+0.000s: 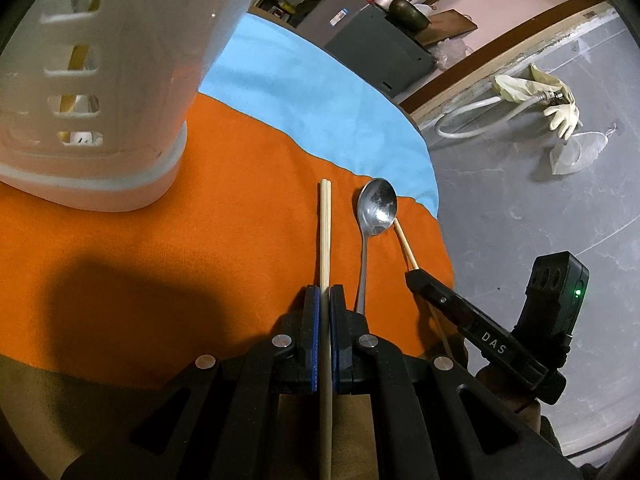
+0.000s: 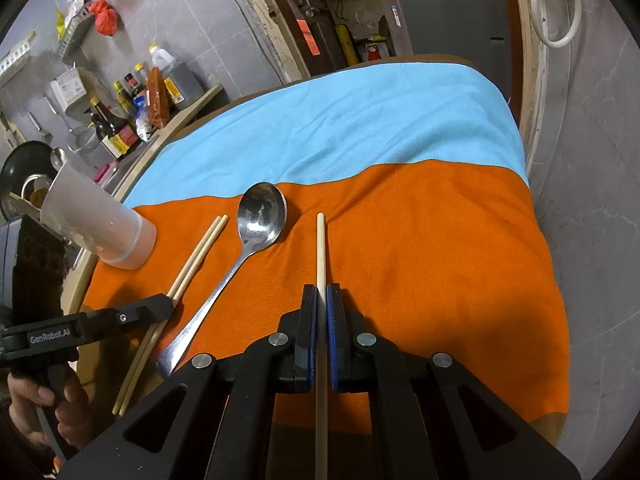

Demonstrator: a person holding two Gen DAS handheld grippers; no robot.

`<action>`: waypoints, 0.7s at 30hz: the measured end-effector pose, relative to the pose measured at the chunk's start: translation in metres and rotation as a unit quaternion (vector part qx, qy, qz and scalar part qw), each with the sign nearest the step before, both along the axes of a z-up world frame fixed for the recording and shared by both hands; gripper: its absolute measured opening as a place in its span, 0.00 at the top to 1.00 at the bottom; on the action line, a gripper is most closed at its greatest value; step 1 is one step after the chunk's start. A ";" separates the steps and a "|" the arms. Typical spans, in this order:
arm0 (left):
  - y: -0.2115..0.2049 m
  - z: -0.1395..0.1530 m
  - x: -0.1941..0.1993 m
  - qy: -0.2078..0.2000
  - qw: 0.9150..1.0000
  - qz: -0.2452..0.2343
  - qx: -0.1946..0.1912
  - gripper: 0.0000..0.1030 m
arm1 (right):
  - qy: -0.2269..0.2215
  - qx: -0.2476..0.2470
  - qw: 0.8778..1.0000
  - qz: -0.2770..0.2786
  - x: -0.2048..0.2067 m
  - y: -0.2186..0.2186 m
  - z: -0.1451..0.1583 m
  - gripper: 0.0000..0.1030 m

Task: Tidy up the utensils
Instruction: 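Lift both chopsticks and carry them over the white caddy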

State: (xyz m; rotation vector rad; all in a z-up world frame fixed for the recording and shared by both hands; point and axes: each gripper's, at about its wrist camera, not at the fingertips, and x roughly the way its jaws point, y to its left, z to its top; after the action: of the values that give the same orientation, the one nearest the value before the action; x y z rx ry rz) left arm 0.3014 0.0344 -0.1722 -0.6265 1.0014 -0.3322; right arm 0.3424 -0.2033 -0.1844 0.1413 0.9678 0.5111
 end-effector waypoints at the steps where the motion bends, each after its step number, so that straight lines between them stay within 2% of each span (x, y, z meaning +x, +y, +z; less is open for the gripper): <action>1: 0.000 0.002 -0.002 -0.008 1.000 0.002 0.009 0.98 | 0.000 0.000 1.000 0.000 0.000 0.000 0.000 0.97; 3: -0.003 0.003 -0.004 -0.016 1.000 0.002 0.014 0.98 | 0.000 0.000 1.000 0.000 0.000 0.000 0.000 0.97; 8: 0.002 -0.004 -0.012 -0.007 1.000 0.013 -0.019 0.98 | 0.003 0.005 1.000 -0.002 0.000 -0.001 0.000 0.97; 12: 0.006 -0.001 -0.021 -0.018 0.999 0.024 -0.019 0.98 | -0.001 0.006 1.000 -0.004 -0.006 -0.002 0.002 0.97; 18: 0.002 0.011 -0.044 -0.071 0.997 0.022 -0.005 0.98 | -0.038 -0.002 0.999 0.002 -0.026 0.003 0.010 0.97; 21: -0.003 0.018 -0.050 -0.097 0.995 0.021 0.005 0.98 | -0.060 0.011 0.998 -0.001 -0.036 0.004 0.018 0.97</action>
State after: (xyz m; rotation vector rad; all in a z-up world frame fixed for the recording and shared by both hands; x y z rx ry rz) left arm 0.2513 0.0315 -0.1545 -0.5935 0.8031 -0.3433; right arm 0.3067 -0.1990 -0.1668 0.1290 0.8444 0.5227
